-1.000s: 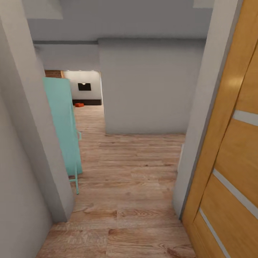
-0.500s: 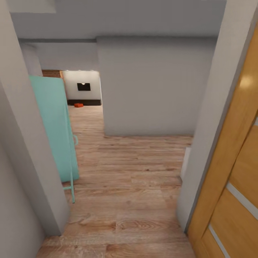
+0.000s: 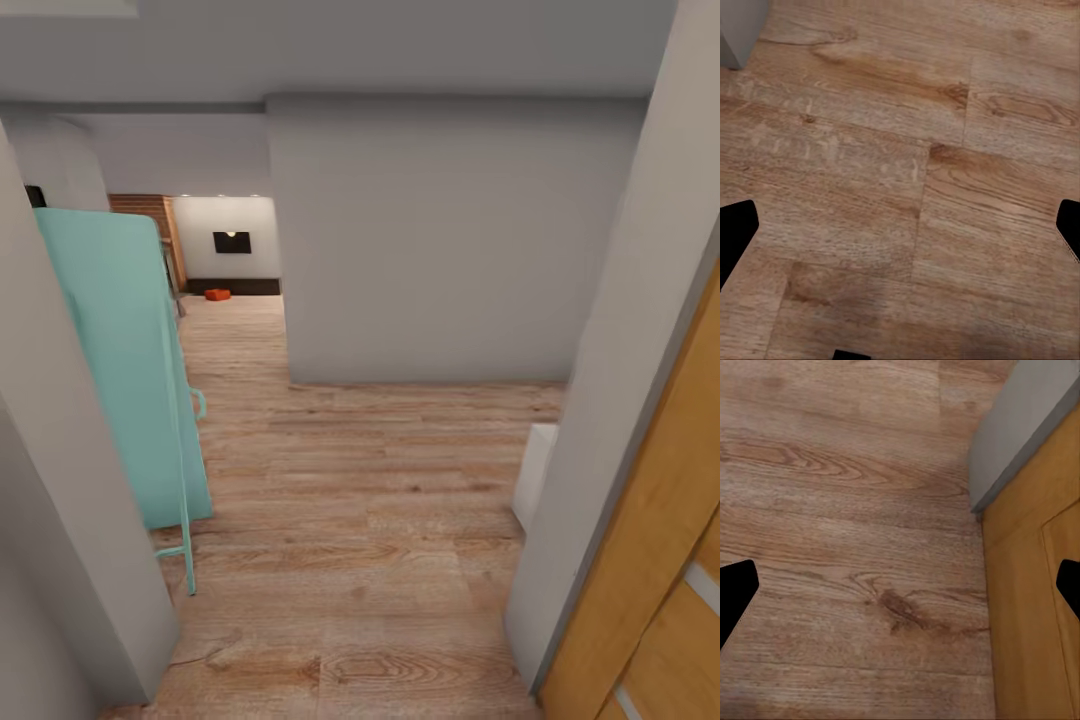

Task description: Move the two storage containers from the living room to the garage. In the garage, place one container on the floor and stack the other container on top of it (either order is fine).

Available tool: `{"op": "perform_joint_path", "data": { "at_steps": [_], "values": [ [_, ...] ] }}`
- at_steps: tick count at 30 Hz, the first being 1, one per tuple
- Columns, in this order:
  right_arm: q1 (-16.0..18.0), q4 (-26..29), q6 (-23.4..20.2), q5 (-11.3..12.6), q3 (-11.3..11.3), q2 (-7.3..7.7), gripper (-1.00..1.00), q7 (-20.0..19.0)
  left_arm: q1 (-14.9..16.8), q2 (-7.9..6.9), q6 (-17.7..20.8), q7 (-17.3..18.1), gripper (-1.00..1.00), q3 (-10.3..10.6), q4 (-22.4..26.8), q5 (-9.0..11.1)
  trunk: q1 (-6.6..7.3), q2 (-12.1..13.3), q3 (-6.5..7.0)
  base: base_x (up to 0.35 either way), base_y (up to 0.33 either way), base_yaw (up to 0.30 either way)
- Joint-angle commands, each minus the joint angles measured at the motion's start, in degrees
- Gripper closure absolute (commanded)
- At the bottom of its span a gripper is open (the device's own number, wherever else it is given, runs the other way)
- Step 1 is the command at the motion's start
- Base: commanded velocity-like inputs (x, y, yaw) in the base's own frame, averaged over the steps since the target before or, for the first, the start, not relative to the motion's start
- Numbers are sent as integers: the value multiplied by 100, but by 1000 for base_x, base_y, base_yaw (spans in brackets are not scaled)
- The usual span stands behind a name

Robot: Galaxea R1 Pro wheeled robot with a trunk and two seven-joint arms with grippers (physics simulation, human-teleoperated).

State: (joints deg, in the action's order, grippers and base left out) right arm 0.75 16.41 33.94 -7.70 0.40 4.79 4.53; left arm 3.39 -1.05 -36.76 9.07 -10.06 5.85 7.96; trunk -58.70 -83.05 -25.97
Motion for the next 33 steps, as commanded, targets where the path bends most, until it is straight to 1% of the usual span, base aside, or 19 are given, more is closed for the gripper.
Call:
{"op": "perform_joint_path", "data": {
  "at_steps": [1,19,25,33],
  "values": [
    [4,-5,11,-58,3,-2,-100,47,4,0,-7,60,-100,-14,-6,59,-3,-3,-6,325,0,0],
    [4,-6,17,-47,-5,-13,-100,56,4,-1,-7,60,-100,-14,-5,57,-3,-3,-6,325,0,3],
    [4,-6,17,-53,-5,-13,-100,56,4,-1,-7,60,-100,-14,-6,57,-3,-3,-6,325,0,196],
    [4,-6,17,-56,-3,-13,-100,53,4,4,-7,60,-100,-14,-5,57,-3,-3,-6,300,0,30]
  ]
}}
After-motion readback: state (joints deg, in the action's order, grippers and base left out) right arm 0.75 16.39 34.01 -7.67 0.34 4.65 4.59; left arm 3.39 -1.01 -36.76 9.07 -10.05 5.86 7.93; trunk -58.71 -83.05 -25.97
